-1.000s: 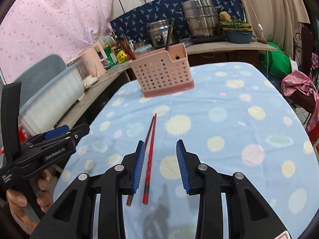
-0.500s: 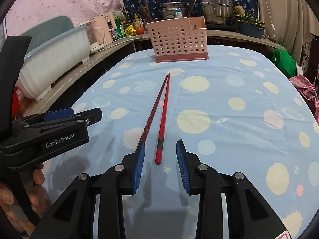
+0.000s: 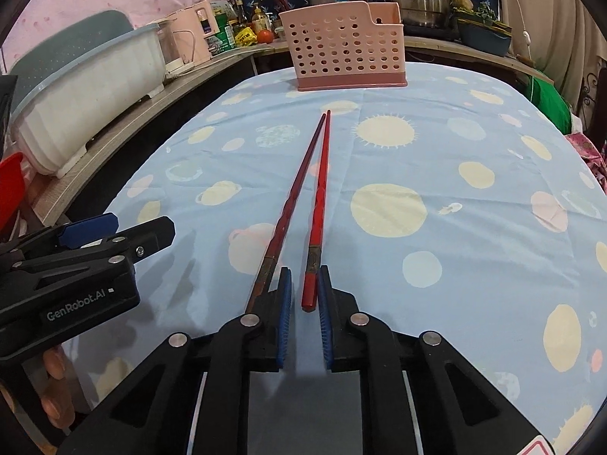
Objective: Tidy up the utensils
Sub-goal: 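Close the right tool on a red chopstick while the left tool grasps the other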
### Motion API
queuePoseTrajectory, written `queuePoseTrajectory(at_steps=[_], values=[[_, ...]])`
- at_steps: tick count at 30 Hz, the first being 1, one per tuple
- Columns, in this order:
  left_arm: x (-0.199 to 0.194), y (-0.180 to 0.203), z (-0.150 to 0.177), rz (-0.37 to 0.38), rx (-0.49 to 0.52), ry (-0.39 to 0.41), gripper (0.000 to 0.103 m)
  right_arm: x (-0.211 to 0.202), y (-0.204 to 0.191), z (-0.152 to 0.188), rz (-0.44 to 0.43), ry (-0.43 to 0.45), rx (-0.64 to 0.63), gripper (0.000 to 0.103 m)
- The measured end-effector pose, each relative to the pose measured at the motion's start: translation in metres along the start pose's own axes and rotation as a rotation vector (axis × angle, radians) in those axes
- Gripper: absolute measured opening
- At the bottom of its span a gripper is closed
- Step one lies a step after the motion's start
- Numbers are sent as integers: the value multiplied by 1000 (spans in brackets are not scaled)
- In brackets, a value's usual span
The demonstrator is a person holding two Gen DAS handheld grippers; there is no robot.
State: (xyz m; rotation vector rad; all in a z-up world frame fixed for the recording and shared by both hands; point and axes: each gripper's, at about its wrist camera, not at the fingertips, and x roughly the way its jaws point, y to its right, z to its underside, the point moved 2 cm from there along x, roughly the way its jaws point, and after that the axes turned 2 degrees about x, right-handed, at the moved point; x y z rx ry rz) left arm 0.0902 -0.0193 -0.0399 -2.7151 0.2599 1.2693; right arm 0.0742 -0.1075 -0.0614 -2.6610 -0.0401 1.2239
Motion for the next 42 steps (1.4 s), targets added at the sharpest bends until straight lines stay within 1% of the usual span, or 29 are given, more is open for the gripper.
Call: queuePoseTrajectory(at_steps=[2, 9, 13, 17, 22, 26, 28, 33, 36, 38, 39, 41, 42], values=[[1, 1, 1, -1, 4, -2, 69, 1, 0, 0, 1, -2, -2, 9], [4, 3, 4, 6, 6, -16, 70, 0, 3, 1, 10, 0, -2, 7], [4, 8, 6, 12, 17, -19, 75, -5, 8, 3, 25, 6, 1, 7], [4, 18, 8, 26, 40, -24, 75, -13, 21, 6, 37, 13, 37, 7], [4, 37, 9, 57, 66, -29, 77, -27, 39, 9, 48, 38, 84, 7], [7, 52, 8, 94, 74, -37, 78, -32, 50, 11, 49, 42, 111, 7], [11, 58, 9, 113, 72, -48, 78, -32, 52, 13, 48, 41, 121, 7], [25, 64, 11, 132, 55, -92, 77, -30, 54, 17, 42, 31, 129, 7], [27, 66, 12, 109, 60, -84, 71, -29, 55, 20, 37, 30, 132, 7], [26, 67, 12, 101, 68, -76, 62, -29, 54, 20, 37, 30, 132, 7], [25, 67, 12, 102, 73, -74, 59, -29, 54, 20, 35, 30, 132, 7], [24, 68, 12, 109, 80, -72, 46, -29, 54, 20, 33, 31, 133, 7], [23, 69, 12, 111, 84, -70, 42, -29, 54, 21, 32, 31, 133, 7]])
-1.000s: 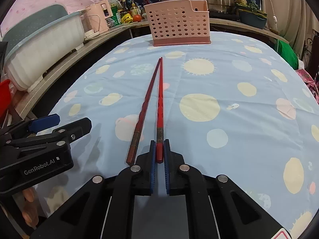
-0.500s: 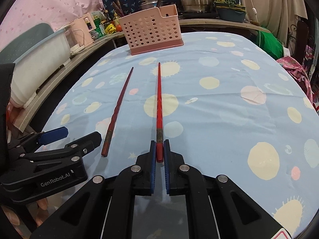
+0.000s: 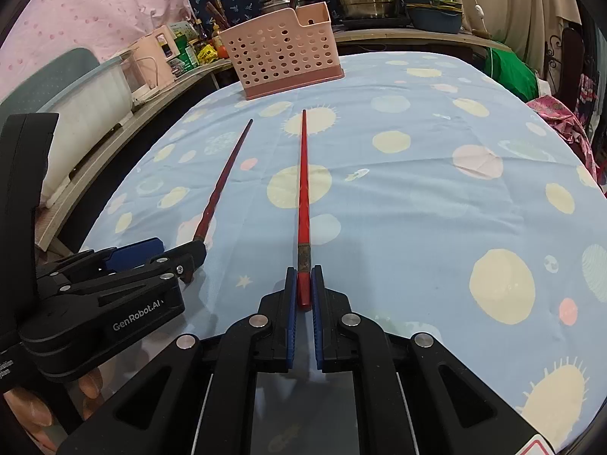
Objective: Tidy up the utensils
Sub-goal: 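Close the right tool on a red chopstick while the left tool grasps the other, then lift both red chopsticks and carry them toward the pink basket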
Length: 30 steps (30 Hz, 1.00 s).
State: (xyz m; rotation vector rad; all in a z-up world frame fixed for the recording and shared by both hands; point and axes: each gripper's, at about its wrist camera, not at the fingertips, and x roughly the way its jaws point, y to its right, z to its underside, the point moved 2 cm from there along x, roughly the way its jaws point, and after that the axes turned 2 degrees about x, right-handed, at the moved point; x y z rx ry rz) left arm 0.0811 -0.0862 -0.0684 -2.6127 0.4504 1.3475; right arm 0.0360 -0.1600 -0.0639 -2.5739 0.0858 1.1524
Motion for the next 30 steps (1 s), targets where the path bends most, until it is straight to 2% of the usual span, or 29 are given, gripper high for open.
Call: queuePoseTrajectory(at_steps=[2, 3, 4, 5, 12, 18, 22, 30], values=[[-2, 1, 0, 9, 7, 0, 24, -1, 0, 1, -2, 0, 0, 7], [-2, 1, 0, 15, 10, -2, 19, -1, 0, 1, -4, -1, -1, 7], [-2, 1, 0, 21, 12, -5, 11, -2, -1, 1, -4, -2, -1, 7], [-3, 1, 0, 24, 11, -8, 7, -3, -1, 1, -5, -3, -2, 7], [-9, 0, 0, 32, 2, -46, 7, -22, -5, -6, -21, 4, -4, 7], [-34, -5, -12, 34, -18, -43, 7, -50, -10, -27, -36, 36, 0, 7], [-55, -12, -29, 43, -38, -20, 7, -70, -12, -51, -44, 86, -1, 7], [-96, -29, -75, 63, -71, 78, 7, -100, -16, -107, -70, 201, 6, 7]])
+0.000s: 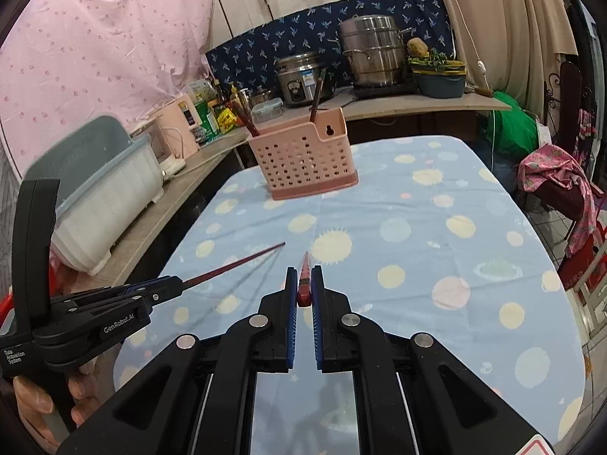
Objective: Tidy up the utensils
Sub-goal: 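Lift both red chopsticks and carry them toward the pink basket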
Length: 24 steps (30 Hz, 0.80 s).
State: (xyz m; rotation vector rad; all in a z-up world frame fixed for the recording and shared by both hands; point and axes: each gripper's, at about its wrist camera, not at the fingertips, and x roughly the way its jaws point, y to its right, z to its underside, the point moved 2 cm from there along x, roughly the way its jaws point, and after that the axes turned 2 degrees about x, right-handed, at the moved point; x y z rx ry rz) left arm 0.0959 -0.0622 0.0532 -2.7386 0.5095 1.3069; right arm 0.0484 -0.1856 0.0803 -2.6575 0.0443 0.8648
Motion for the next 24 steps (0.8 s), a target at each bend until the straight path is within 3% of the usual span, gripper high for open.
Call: queuePoseTrajectory(at_steps=[24], values=[[-21, -27, -182, 51, -72, 214, 7, 48, -6, -172, -117, 175, 32, 7]])
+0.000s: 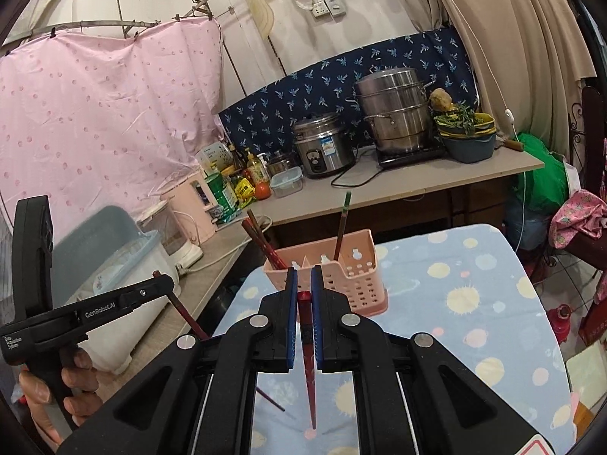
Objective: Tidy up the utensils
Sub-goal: 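Lift both red chopsticks and carry them toward the pink basket, then lower both held chopsticks tip-first into the pink basket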
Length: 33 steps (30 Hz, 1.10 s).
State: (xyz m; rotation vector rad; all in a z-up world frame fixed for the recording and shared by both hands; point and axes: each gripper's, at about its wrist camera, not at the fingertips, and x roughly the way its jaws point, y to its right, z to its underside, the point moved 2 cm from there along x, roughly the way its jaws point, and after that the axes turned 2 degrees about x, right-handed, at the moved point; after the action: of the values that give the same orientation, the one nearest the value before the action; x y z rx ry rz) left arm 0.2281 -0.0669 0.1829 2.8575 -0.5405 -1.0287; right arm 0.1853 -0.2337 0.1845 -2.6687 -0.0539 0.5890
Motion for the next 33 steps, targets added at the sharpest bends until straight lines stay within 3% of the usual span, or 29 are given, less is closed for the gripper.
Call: queuePoseTrajectory(at_steps=[11, 17, 22, 33], values=[[10, -1, -104, -28, -14, 166, 7, 50, -7, -109, -36, 148, 29, 7], [22, -2, -146, -43, -6, 239, 7, 80, -3, -141, -26, 188, 43, 7], [50, -7, -157, -66, -3, 219, 7, 110, 11, -138, 2, 156, 56, 7], [118, -25, -127, -75, -24, 101, 7, 178, 29, -89, 56, 4, 43, 7]])
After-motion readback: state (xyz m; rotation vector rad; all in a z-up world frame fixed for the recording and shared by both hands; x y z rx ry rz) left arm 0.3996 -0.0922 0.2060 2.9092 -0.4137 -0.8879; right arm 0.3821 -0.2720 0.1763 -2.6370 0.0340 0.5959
